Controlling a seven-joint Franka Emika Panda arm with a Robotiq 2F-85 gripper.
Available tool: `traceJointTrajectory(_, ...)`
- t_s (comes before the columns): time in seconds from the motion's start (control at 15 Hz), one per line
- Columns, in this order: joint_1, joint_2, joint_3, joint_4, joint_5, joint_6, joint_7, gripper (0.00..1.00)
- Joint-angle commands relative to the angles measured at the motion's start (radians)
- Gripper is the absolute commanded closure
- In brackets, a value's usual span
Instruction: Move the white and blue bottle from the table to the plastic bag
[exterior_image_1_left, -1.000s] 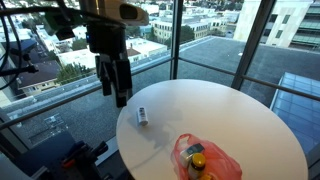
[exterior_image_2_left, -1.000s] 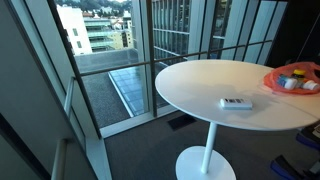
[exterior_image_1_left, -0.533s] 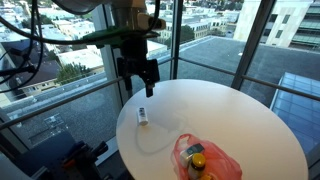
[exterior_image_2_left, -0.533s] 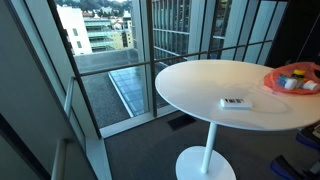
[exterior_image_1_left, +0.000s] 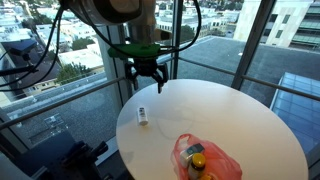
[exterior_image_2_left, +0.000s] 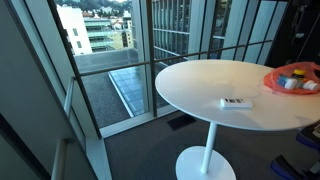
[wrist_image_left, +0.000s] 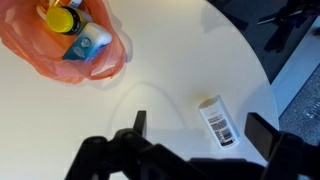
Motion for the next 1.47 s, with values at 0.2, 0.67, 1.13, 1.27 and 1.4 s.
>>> traceJointTrajectory(0.2, 0.000, 0.021, -0.001, 0.006, 0.015, 0.002, -0.032, 0.00)
traceJointTrajectory(0.67, 0.019, 0.093, -0.006, 0.037, 0.049, 0.026, -0.115, 0.00)
traceJointTrajectory(1.13, 0.039, 0.285, 0.038, 0.132, 0.123, 0.115, -0.289, 0.00)
traceJointTrajectory(1.27, 0.033, 0.341, 0.061, 0.158, 0.156, 0.138, -0.337, 0.00)
traceJointTrajectory(1.4, 0.026, 0.394, 0.083, 0.186, 0.187, 0.154, -0.371, 0.00)
